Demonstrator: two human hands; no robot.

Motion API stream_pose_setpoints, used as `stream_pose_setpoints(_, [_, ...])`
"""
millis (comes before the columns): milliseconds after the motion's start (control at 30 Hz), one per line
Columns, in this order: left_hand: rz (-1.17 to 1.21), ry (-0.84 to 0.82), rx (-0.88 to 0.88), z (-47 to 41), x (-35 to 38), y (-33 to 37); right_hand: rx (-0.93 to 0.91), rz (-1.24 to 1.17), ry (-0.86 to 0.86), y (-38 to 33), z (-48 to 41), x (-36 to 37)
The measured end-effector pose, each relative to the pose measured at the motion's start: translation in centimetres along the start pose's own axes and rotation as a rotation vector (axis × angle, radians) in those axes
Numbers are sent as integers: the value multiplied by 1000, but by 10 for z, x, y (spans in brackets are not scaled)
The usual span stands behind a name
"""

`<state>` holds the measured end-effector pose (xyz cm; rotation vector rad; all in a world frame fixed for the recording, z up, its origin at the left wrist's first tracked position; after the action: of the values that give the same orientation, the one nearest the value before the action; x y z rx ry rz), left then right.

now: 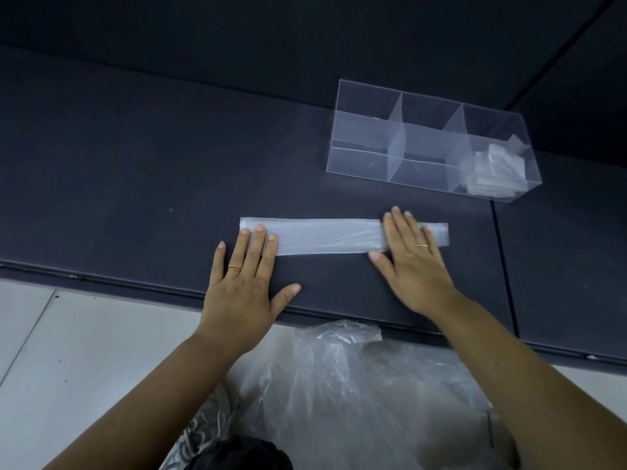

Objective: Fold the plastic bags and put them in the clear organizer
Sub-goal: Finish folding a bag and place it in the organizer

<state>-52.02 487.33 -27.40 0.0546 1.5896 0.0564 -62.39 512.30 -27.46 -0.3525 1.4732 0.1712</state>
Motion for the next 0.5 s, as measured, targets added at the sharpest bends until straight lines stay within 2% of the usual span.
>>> stream_pose_setpoints(167, [16, 15, 7, 0, 0, 0, 199, -417, 206, 51, -4, -23])
stream_pose_setpoints(233, [22, 23, 10, 0, 0, 0, 234, -404, 272, 63, -10, -31])
stream_pose_setpoints(400, [21, 27, 18, 0, 0, -1, 199, -370, 202, 70, -22, -35])
stream_pose_setpoints(500, [42, 35, 51, -3, 0, -5, 203, -449, 180, 73, -19, -37])
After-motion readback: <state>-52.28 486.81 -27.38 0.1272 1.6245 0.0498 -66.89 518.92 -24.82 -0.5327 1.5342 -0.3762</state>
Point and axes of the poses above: each hand's wrist, its own z-axis away from the middle knuckle, its own x-axis out of the palm, y = z × x, the point moved 1 cm from there along -z, towards the middle knuckle, and after that the axes turned 7 degrees about y, right-handed, at the moved point
